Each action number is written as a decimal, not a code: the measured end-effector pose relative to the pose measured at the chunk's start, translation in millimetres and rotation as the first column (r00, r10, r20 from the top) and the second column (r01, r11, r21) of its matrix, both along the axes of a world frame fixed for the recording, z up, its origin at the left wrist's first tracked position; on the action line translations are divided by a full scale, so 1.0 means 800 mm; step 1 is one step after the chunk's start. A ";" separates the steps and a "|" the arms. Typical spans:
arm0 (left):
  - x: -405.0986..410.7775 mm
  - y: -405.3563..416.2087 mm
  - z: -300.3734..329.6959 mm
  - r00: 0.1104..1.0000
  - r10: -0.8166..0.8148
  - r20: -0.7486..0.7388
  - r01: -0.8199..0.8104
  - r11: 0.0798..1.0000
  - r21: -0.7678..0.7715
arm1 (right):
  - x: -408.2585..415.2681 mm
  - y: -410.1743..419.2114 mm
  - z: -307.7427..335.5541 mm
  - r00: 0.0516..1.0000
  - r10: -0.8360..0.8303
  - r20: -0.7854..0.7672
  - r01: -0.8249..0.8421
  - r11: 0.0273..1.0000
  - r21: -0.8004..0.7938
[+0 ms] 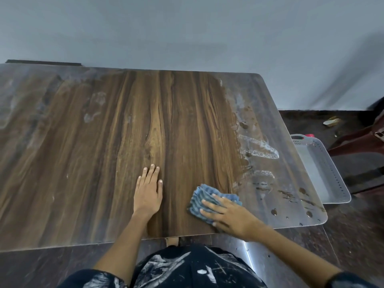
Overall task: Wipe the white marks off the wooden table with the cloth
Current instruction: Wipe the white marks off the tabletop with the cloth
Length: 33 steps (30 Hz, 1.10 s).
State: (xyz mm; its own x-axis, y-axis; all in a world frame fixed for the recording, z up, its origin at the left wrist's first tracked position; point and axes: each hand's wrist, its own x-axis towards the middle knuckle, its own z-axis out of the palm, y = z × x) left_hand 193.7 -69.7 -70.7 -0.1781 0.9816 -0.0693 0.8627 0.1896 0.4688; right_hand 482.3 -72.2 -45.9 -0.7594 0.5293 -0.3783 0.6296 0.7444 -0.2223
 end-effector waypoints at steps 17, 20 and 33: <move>0.060 -0.053 0.008 0.948 0.311 0.066 -0.304 0.947 -0.100 | -0.027 -0.036 -0.010 0.985 -0.100 -0.137 0.092 0.994 -0.063; 0.077 -0.050 0.016 0.938 0.344 0.046 -0.334 0.930 -0.153 | 0.036 -0.024 -0.009 0.970 -0.175 -0.167 0.167 0.984 -0.058; 0.156 -0.050 0.034 0.970 0.240 0.047 -0.228 0.957 -0.182 | 0.028 -0.003 0.001 0.925 -0.327 -0.192 0.310 0.944 -0.113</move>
State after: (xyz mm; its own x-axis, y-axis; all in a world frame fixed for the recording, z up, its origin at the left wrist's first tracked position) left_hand 318.1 -109.5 -43.9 -0.3903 0.8847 -0.2550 0.7515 0.4662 0.4669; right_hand 504.9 -74.4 -45.5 -0.6214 0.7307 -0.2828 0.7647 0.4869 -0.4221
